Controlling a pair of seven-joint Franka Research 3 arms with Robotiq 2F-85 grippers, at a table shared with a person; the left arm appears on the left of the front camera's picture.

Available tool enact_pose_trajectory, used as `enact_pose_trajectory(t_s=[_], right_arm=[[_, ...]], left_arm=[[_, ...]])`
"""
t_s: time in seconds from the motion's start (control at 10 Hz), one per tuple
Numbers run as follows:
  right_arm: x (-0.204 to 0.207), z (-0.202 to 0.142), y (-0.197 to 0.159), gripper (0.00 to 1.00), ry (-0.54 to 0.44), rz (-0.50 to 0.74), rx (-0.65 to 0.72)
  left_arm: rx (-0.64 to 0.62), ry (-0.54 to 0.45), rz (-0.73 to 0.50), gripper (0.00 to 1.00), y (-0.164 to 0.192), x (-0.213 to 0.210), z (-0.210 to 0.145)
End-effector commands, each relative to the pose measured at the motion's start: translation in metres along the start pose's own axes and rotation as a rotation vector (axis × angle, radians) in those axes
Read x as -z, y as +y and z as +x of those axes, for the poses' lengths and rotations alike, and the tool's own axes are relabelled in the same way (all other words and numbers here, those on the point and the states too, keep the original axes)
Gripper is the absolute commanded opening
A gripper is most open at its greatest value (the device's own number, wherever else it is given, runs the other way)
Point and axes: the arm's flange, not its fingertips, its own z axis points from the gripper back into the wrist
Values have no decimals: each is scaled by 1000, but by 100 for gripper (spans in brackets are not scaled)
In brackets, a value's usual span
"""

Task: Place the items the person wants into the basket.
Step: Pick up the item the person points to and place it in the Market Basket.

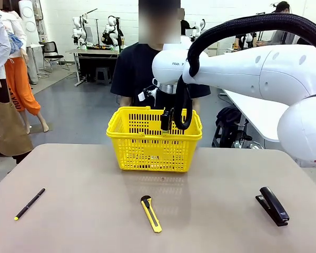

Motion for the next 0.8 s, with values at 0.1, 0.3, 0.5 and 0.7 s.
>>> enact_pose_trajectory(t_s=[0.1,0.3,0.5,0.7], right_arm=[[-8,4,-5,100,12,-22,-20],[-8,3,-5,100,12,-23,-20],[-26,-9,9,100,0,0,25],[-84,-64,67,100,-33,-77,27]], left_arm=[[23,-9,-5,100,-1,-1,-2],[23,-9,-5,100,-1,-1,-2],[23,-9,-5,100,-1,-1,-2],[23,-9,-5,100,-1,-1,-2]])
